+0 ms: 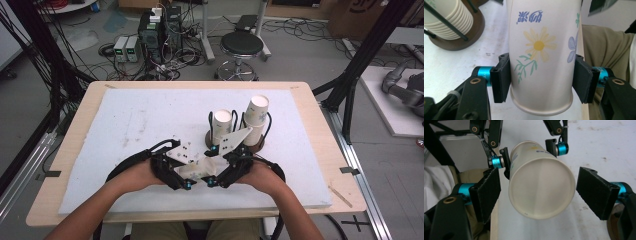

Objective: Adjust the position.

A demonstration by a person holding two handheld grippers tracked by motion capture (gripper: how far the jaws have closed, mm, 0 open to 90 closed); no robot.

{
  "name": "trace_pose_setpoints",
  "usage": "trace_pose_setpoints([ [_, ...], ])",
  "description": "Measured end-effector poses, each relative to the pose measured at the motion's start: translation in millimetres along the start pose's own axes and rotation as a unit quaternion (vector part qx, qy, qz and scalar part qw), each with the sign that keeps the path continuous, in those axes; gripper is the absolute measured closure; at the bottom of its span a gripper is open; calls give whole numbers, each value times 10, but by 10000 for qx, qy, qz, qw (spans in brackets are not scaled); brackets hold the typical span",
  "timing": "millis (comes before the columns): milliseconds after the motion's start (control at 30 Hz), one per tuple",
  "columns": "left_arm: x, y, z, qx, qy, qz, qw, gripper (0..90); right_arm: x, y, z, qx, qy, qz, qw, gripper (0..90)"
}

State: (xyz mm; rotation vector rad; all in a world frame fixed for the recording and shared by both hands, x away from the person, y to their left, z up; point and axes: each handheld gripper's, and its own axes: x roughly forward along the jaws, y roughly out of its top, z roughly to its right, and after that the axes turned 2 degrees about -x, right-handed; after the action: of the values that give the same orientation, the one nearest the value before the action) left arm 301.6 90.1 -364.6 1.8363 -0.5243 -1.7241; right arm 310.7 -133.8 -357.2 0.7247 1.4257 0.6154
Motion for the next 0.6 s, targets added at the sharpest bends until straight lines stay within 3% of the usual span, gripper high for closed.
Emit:
trace_pose_setpoints([
  [167, 15, -1, 11, 19, -120, 8, 9999, 383, 97, 40, 10, -169, 124, -224, 9995, 223],
  [233, 17, -1, 15, 36, -158, -2, 9999, 382, 124, 49, 7, -241, 238, -301, 9990, 293],
  [400, 29, -1, 27, 72, -242, -18, 9997, 383, 168, 70, -14, -392, 317, -419, 9978, 362],
  [600, 42, -5, 35, 133, -267, -12, 9996, 362, 182, 67, -18, -441, 371, -467, 9972, 373],
])
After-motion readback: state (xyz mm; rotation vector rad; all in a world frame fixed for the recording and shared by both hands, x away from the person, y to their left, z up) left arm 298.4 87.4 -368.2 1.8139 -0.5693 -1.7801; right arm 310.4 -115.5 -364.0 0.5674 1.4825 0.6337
